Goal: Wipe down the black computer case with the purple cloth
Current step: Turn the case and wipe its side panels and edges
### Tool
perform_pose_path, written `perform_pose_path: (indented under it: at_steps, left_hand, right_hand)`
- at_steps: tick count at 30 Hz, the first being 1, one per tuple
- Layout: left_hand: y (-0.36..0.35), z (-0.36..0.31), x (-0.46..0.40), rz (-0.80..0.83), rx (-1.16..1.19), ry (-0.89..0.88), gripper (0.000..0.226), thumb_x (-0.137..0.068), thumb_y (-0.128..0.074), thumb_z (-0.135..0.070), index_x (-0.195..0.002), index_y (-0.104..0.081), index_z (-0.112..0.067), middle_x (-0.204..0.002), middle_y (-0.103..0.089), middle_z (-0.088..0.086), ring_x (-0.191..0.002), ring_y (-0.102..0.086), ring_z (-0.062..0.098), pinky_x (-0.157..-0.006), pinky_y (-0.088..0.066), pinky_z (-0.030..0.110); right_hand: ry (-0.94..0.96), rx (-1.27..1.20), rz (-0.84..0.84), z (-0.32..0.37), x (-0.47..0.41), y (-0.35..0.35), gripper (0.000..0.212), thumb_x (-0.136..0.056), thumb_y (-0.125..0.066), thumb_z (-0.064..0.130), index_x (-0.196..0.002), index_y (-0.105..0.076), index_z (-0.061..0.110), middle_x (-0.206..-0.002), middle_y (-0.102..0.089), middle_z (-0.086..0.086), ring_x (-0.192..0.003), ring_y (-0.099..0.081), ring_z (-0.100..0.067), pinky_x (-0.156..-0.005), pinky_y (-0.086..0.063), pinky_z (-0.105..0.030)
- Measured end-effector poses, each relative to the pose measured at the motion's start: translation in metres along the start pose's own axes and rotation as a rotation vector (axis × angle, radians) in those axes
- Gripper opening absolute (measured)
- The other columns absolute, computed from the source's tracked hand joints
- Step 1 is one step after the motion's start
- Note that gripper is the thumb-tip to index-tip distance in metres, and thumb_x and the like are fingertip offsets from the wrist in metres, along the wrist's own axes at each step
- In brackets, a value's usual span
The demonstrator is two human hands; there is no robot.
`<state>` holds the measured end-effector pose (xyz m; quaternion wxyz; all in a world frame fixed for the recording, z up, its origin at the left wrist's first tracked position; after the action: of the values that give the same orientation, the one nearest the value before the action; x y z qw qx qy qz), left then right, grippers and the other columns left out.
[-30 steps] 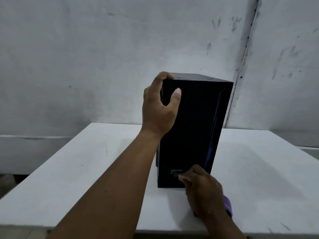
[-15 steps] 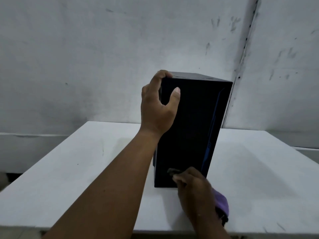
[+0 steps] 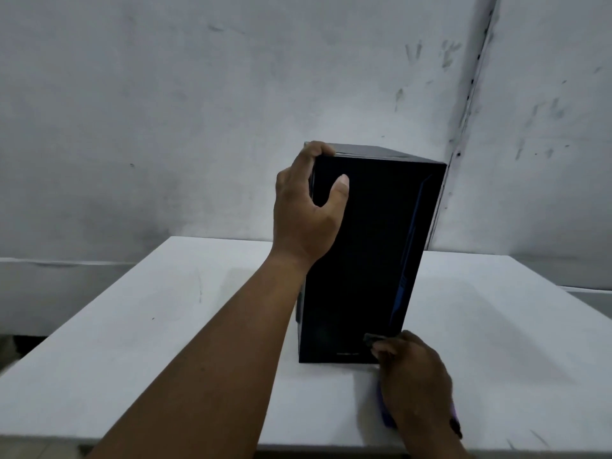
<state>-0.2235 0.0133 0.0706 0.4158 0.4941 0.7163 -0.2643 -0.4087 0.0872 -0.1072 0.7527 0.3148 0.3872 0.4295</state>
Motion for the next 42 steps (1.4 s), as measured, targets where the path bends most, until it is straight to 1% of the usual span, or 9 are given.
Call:
perform_pose_path:
  at_steps: [8,13,17,22,27,31,34,38,42]
  left_hand:
    - [0.001,0.000,0.000,0.004,-0.006,0.007,0.032,-0.095,-0.062,-0.031,-0.126,-0.055,-0.030,-0.127,-0.060,-0.023,-0.123,-0.055,0.016,-0.096,-0.048,0.026]
    - [0.001,-0.001,0.000,0.004,-0.016,0.002,0.032,-0.094,-0.063,-0.030,-0.125,-0.055,-0.031,-0.127,-0.060,-0.022,-0.123,-0.055,0.017,-0.098,-0.049,0.029]
    - [0.000,0.000,-0.001,0.004,-0.019,-0.002,0.032,-0.094,-0.063,-0.031,-0.126,-0.056,-0.030,-0.126,-0.060,-0.021,-0.122,-0.056,0.017,-0.098,-0.050,0.031]
    - [-0.001,0.001,0.000,-0.013,-0.020,-0.005,0.033,-0.094,-0.062,-0.032,-0.126,-0.055,-0.030,-0.126,-0.061,-0.021,-0.121,-0.056,0.017,-0.097,-0.050,0.029]
    - [0.001,0.000,-0.001,-0.007,-0.018,-0.013,0.032,-0.094,-0.062,-0.031,-0.125,-0.057,-0.029,-0.125,-0.060,-0.022,-0.121,-0.055,0.016,-0.097,-0.048,0.027]
    - [-0.002,0.001,-0.001,-0.024,-0.022,-0.018,0.033,-0.093,-0.061,-0.034,-0.126,-0.056,-0.029,-0.124,-0.060,-0.021,-0.120,-0.056,0.018,-0.096,-0.050,0.030]
    - [-0.002,0.002,-0.001,-0.045,-0.032,-0.031,0.034,-0.094,-0.060,-0.035,-0.127,-0.055,-0.029,-0.125,-0.061,-0.020,-0.120,-0.056,0.018,-0.096,-0.050,0.029]
    - [-0.002,0.002,-0.001,-0.029,-0.034,-0.031,0.034,-0.094,-0.062,-0.034,-0.127,-0.055,-0.029,-0.126,-0.061,-0.020,-0.120,-0.055,0.017,-0.095,-0.047,0.024]
    - [-0.001,0.002,0.000,-0.014,-0.029,-0.021,0.033,-0.094,-0.063,-0.031,-0.127,-0.056,-0.028,-0.126,-0.061,-0.021,-0.121,-0.054,0.015,-0.095,-0.045,0.020]
  right_hand:
    - [0.358,0.101,0.076,0.043,0.013,-0.024,0.023,-0.099,-0.059,0.021,-0.106,-0.079,0.031,-0.104,-0.063,0.014,-0.093,-0.063,-0.008,-0.067,-0.036,-0.019]
    - [0.188,0.049,0.073,0.016,0.004,-0.004,0.018,-0.096,-0.062,0.037,-0.103,-0.078,0.043,-0.107,-0.064,0.017,-0.103,-0.063,-0.007,-0.077,-0.041,-0.025]
    - [0.065,0.018,0.007,-0.006,0.001,0.007,0.021,-0.097,-0.060,0.032,-0.099,-0.077,0.043,-0.106,-0.064,0.019,-0.101,-0.063,-0.012,-0.073,-0.036,-0.027]
    - [0.102,-0.006,-0.043,-0.010,0.003,0.004,0.023,-0.098,-0.058,0.029,-0.105,-0.075,0.043,-0.111,-0.065,0.016,-0.096,-0.062,-0.014,-0.072,-0.036,-0.027]
    - [0.248,-0.143,-0.373,-0.007,-0.008,0.020,0.016,-0.084,-0.079,0.011,-0.087,-0.078,0.027,-0.091,-0.068,0.006,-0.068,-0.065,-0.025,-0.060,-0.043,-0.025]
    - [0.411,-0.277,-0.622,0.011,-0.027,0.047,0.007,-0.090,-0.075,0.007,-0.095,-0.078,0.006,-0.090,-0.071,-0.007,-0.072,-0.065,-0.021,-0.065,-0.042,-0.012]
    - [0.435,-0.345,-0.696,0.021,-0.034,0.050,0.009,-0.092,-0.075,0.008,-0.100,-0.078,0.004,-0.093,-0.071,-0.008,-0.080,-0.065,-0.018,-0.072,-0.050,-0.022]
    - [0.474,-0.365,-0.632,0.013,-0.022,0.017,0.003,-0.089,-0.077,0.009,-0.092,-0.079,0.010,-0.090,-0.066,-0.002,-0.072,-0.062,-0.019,-0.063,-0.050,-0.026]
    - [0.498,-0.308,-0.488,0.001,-0.005,-0.023,0.012,-0.080,-0.085,0.005,-0.089,-0.081,0.013,-0.086,-0.065,0.001,-0.065,-0.062,-0.017,-0.053,-0.056,-0.031]
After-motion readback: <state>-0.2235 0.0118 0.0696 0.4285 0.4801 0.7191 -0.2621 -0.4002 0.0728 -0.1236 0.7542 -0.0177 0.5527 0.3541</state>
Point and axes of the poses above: each hand's wrist, its own x-axis away from the middle knuckle, its own y-axis out of the back of the hand, z = x × y, the point moved 3 cm from there along -x, towards the middle knuckle
